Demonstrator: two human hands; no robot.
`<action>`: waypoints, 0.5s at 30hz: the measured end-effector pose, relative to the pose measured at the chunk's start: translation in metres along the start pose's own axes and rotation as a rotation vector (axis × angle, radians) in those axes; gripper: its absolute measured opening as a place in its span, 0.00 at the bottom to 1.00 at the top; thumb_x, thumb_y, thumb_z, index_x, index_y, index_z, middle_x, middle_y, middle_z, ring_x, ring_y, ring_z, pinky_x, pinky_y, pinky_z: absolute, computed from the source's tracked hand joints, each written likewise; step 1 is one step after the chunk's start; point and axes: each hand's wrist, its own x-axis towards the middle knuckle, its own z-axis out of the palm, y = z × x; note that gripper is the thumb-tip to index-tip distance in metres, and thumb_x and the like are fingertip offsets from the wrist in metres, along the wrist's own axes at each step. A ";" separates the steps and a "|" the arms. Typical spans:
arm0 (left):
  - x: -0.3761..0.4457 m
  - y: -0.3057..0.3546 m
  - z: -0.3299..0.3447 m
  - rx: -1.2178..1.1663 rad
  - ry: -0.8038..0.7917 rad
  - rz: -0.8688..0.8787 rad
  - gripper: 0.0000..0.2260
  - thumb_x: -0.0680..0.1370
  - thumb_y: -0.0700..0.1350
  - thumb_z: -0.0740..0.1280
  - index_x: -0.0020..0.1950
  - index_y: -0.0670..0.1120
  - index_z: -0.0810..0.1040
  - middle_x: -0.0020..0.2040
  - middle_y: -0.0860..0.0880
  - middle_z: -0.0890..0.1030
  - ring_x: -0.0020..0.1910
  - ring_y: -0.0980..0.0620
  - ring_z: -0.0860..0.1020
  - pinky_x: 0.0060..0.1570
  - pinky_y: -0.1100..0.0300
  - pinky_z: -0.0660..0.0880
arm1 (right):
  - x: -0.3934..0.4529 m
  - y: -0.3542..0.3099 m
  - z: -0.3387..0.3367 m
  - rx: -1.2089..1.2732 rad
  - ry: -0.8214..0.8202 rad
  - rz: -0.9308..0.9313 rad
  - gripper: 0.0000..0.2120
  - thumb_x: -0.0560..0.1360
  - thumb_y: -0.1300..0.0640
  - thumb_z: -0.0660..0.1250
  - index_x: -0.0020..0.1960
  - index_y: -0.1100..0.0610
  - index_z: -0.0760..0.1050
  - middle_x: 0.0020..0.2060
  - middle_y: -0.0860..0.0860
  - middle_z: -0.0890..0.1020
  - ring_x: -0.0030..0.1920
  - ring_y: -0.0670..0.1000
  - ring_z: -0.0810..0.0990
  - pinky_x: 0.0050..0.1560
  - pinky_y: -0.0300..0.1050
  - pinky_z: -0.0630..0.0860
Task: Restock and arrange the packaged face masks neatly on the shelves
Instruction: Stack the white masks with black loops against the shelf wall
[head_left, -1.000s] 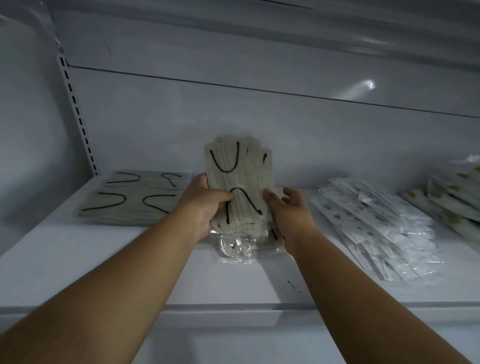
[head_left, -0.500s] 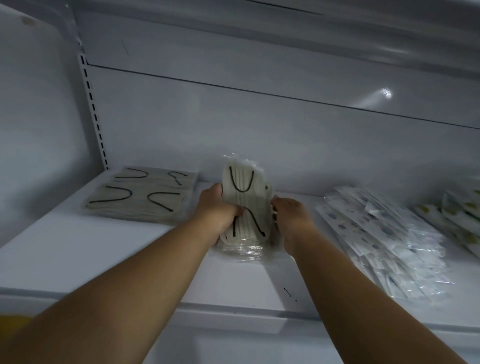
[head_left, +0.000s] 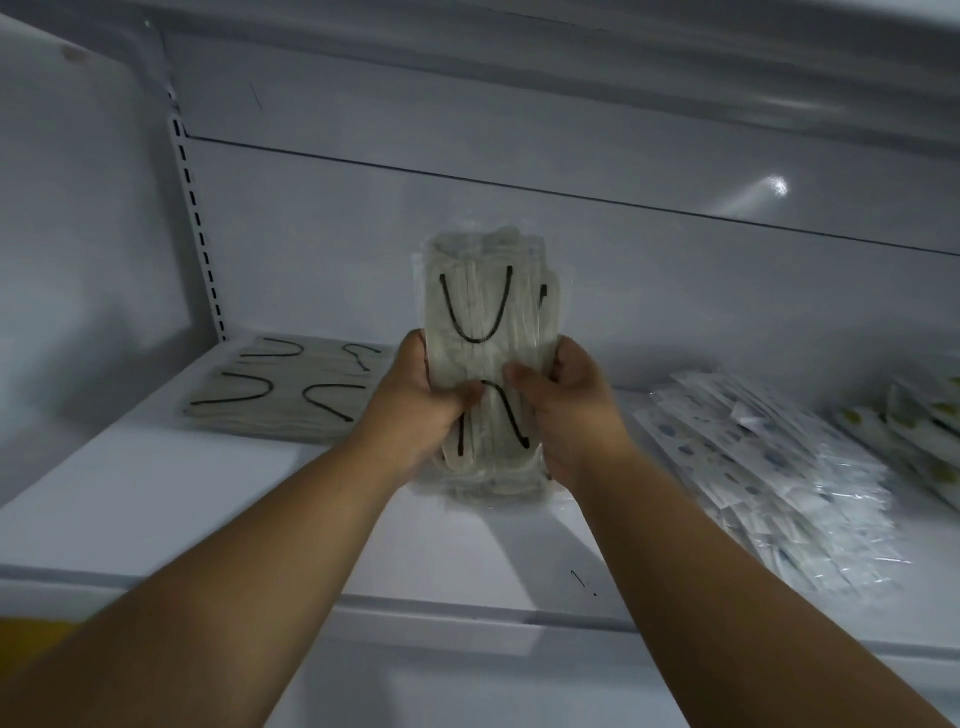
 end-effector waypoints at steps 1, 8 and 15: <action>-0.002 0.001 -0.005 0.018 0.019 0.031 0.20 0.74 0.43 0.76 0.60 0.55 0.72 0.53 0.54 0.83 0.52 0.55 0.83 0.53 0.51 0.81 | -0.004 -0.003 0.005 -0.011 -0.003 -0.028 0.10 0.72 0.60 0.71 0.54 0.56 0.76 0.48 0.58 0.84 0.48 0.61 0.85 0.48 0.66 0.82; -0.032 0.001 -0.038 0.041 0.020 0.093 0.16 0.76 0.40 0.73 0.54 0.59 0.72 0.51 0.57 0.82 0.48 0.64 0.81 0.50 0.62 0.79 | -0.034 0.000 0.041 -0.136 -0.015 -0.108 0.13 0.68 0.54 0.69 0.52 0.49 0.75 0.46 0.52 0.84 0.48 0.53 0.84 0.49 0.60 0.83; -0.051 -0.002 -0.064 -0.005 -0.031 0.117 0.16 0.76 0.40 0.73 0.60 0.53 0.74 0.53 0.54 0.83 0.52 0.59 0.82 0.52 0.58 0.81 | -0.064 0.014 0.069 -0.073 0.010 -0.131 0.14 0.69 0.51 0.69 0.54 0.47 0.73 0.47 0.47 0.83 0.49 0.48 0.84 0.51 0.53 0.82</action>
